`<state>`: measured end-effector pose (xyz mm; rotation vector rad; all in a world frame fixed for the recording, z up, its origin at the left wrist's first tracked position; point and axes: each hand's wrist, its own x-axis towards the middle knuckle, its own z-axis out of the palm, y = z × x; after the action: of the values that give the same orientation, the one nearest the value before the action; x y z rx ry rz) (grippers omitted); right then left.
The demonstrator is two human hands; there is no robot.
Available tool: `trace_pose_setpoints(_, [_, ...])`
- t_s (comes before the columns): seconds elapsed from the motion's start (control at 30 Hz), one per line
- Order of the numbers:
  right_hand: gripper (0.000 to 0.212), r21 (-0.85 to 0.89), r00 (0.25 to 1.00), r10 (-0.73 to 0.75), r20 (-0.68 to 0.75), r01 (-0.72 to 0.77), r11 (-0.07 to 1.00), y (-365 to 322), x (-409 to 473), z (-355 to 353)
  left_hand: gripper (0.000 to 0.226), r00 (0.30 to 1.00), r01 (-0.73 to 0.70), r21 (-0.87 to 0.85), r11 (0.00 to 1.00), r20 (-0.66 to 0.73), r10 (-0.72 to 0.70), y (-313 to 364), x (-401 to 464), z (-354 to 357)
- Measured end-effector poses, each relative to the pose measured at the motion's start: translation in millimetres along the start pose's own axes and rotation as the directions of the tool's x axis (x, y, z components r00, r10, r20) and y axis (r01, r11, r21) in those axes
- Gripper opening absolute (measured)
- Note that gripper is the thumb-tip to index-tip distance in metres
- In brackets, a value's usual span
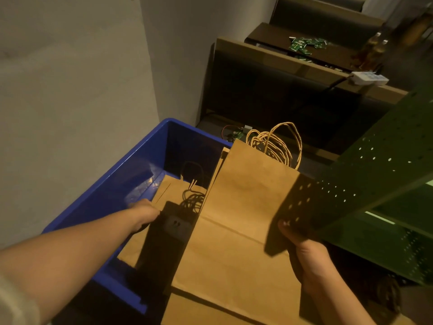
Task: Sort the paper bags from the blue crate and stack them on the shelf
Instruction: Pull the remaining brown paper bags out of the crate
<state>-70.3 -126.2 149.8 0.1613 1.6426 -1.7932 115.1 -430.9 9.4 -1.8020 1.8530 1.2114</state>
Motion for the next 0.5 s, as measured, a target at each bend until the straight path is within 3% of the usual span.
trace_pose_setpoints(0.3, [0.047,-0.001,1.0,-0.015,-0.005,0.015,1.0,2.5,-5.2,0.1,0.037,0.977,-0.122,-0.154,0.981,0.158,0.146,17.9,-48.9,-43.2])
trace_pose_setpoints(0.4, [0.047,0.0,1.0,-0.006,-0.013,0.006,1.0,0.9,-8.6,-0.7,0.027,0.963,-0.214,-0.205,0.955,0.116,0.241,31.1,-84.6,-62.3])
trace_pose_setpoints(0.5, [0.042,-0.032,1.0,-0.007,-0.011,0.007,0.999,-1.6,-13.3,-1.5,0.028,0.945,-0.321,-0.241,0.916,-0.013,0.328,34.0,-117.0,-80.3])
